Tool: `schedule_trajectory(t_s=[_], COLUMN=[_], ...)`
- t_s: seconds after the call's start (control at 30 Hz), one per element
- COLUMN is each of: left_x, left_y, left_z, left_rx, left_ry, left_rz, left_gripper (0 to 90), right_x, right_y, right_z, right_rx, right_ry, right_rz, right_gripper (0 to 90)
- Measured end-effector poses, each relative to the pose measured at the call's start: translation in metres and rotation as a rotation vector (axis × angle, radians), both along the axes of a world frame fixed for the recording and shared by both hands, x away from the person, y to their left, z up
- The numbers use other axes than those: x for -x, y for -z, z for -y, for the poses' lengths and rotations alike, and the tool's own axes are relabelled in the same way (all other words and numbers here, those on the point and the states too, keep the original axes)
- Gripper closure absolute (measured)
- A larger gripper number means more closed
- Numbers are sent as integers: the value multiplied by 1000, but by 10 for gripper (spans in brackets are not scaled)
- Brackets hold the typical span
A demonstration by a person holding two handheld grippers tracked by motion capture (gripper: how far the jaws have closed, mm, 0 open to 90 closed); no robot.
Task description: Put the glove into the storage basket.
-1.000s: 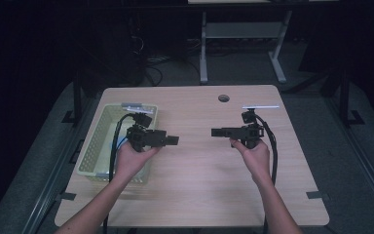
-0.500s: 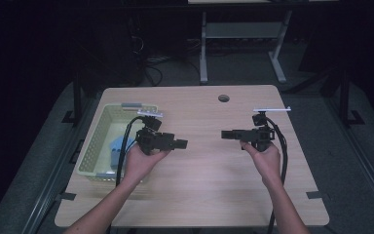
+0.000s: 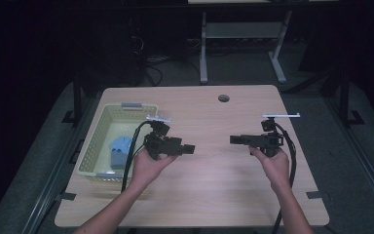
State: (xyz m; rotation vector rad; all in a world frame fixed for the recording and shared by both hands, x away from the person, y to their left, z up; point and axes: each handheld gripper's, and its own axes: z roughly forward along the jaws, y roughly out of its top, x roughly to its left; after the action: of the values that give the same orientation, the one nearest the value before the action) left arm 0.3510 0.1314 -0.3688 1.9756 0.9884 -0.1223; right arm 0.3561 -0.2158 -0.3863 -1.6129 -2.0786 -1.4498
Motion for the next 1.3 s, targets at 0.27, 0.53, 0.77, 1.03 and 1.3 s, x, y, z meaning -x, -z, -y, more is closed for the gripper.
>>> schedule_trajectory(t_s=[0.27,0.53,0.77,1.03,1.3], left_x=[6,11,16,24,34], left_y=[5,11,16,23,35], left_z=[7,13,19,26,28], left_rx=[-13,2,8,-4,-4], left_ry=[15,27,36,58,62], left_rz=[9,4,6,14,14], left_gripper=[237,237,237,237,238], right_x=[5,12,16,26,36], right_y=[9,18,23,33,44], right_z=[12,26,34,42,51], right_rx=[5,12,14,20,16], right_ry=[19,37,43,45,58], right_rz=[-15,-33,-41,-57,-66], right_gripper=[291,288,286,286,288])
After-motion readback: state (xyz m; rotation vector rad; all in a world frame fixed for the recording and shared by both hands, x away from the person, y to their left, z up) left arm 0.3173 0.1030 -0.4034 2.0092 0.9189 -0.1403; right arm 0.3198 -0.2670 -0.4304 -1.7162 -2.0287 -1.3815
